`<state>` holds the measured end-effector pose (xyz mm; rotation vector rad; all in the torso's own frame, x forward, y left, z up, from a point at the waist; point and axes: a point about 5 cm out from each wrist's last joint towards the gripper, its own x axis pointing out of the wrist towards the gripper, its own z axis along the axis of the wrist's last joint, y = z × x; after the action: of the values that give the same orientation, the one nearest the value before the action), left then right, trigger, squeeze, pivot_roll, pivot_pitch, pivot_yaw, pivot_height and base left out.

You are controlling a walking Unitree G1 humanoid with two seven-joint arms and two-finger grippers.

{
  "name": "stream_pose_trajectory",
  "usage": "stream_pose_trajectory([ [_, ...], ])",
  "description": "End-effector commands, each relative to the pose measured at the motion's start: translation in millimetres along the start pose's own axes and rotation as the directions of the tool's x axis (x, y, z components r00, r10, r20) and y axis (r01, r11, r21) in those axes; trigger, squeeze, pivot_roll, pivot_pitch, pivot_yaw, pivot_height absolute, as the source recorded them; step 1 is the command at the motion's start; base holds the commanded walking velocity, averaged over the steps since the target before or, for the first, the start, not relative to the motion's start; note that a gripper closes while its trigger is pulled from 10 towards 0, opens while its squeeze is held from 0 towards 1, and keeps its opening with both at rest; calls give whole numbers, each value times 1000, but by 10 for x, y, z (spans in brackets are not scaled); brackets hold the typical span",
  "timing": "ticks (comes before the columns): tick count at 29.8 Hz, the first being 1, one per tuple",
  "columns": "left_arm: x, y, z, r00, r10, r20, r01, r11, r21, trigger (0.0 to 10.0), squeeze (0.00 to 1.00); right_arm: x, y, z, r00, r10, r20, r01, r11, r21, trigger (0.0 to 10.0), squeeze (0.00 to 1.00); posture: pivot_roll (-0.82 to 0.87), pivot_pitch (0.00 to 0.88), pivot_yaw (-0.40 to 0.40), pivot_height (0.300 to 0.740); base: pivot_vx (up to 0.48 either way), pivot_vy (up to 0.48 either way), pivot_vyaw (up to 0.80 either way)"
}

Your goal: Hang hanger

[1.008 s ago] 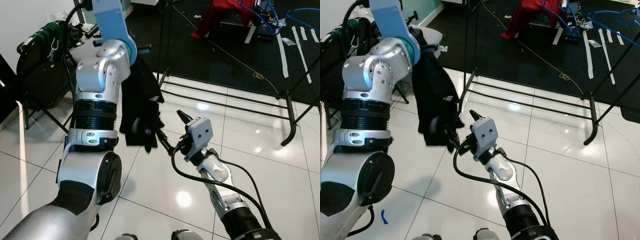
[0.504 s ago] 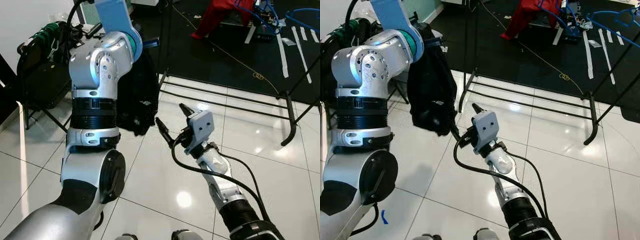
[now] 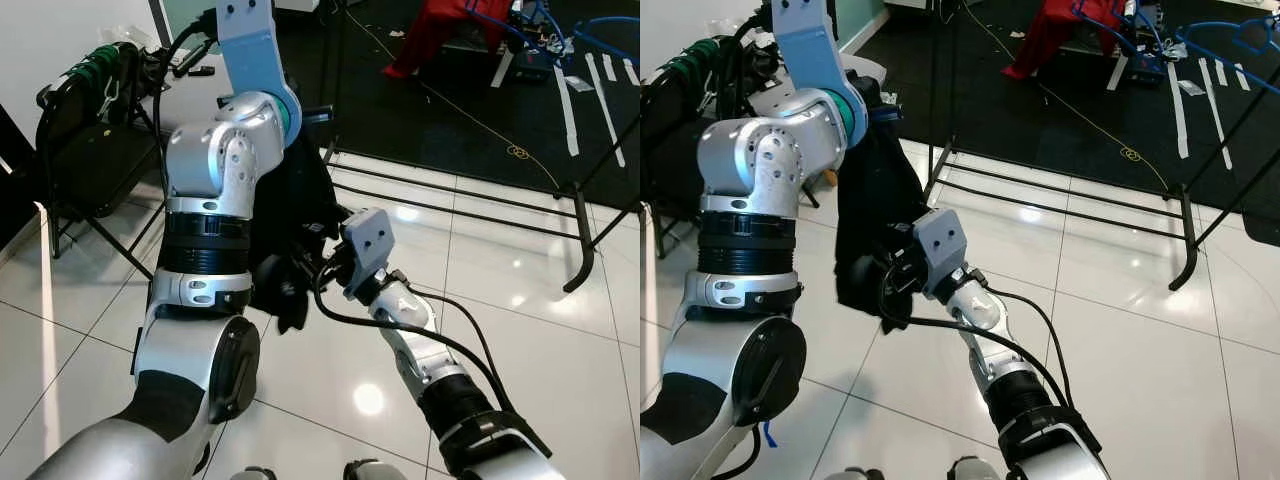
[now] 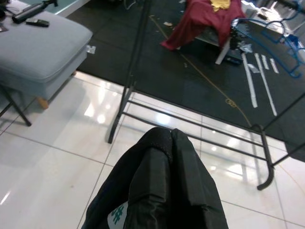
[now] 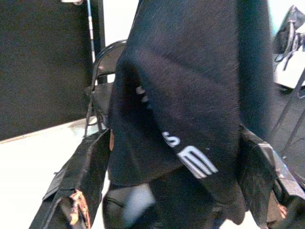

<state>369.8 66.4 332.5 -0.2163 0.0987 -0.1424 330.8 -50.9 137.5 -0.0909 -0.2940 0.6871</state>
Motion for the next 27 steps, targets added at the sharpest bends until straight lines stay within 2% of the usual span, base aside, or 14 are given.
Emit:
stream_pose_trajectory([
  [1,-38,-51,40,1000,-21,12,21,1000,6,10000,0,21,62,-31,999,34,-14,-33,999,24,3255,0,-22,31,68,740,0,0,0],
  [2,-39,-51,42,1000,-21,12,21,1000,5,10000,0,23,74,-35,999,41,-17,-41,999,29,314,0,-23,34,67,740,0,0,0],
  [7,-39,-51,42,1000,-20,13,20,1000,1,10000,0,18,75,-49,999,42,-21,-41,998,36,0,0,-26,36,67,740,0,0,0],
  [16,-52,-58,52,1000,-27,8,27,1000,-5,10000,0,7,-73,-59,999,-34,-30,36,998,51,0,0,-26,37,66,740,0,0,0],
  [22,-60,-45,45,1000,-26,6,26,1000,-4,10000,0,-4,-117,-63,998,-58,-33,60,997,48,0,0,-26,37,66,740,0,0,0],
  [24,-57,-27,43,1000,-19,8,19,1000,1,10000,0,-12,-138,-59,997,-67,-31,69,996,49,0,0,-24,37,64,740,0,0,0],
  [27,-13,128,21,998,52,30,-53,997,56,10000,0,-60,-186,-5,998,-70,-2,70,996,52,0,0,-23,38,64,740,0,0,0],
])
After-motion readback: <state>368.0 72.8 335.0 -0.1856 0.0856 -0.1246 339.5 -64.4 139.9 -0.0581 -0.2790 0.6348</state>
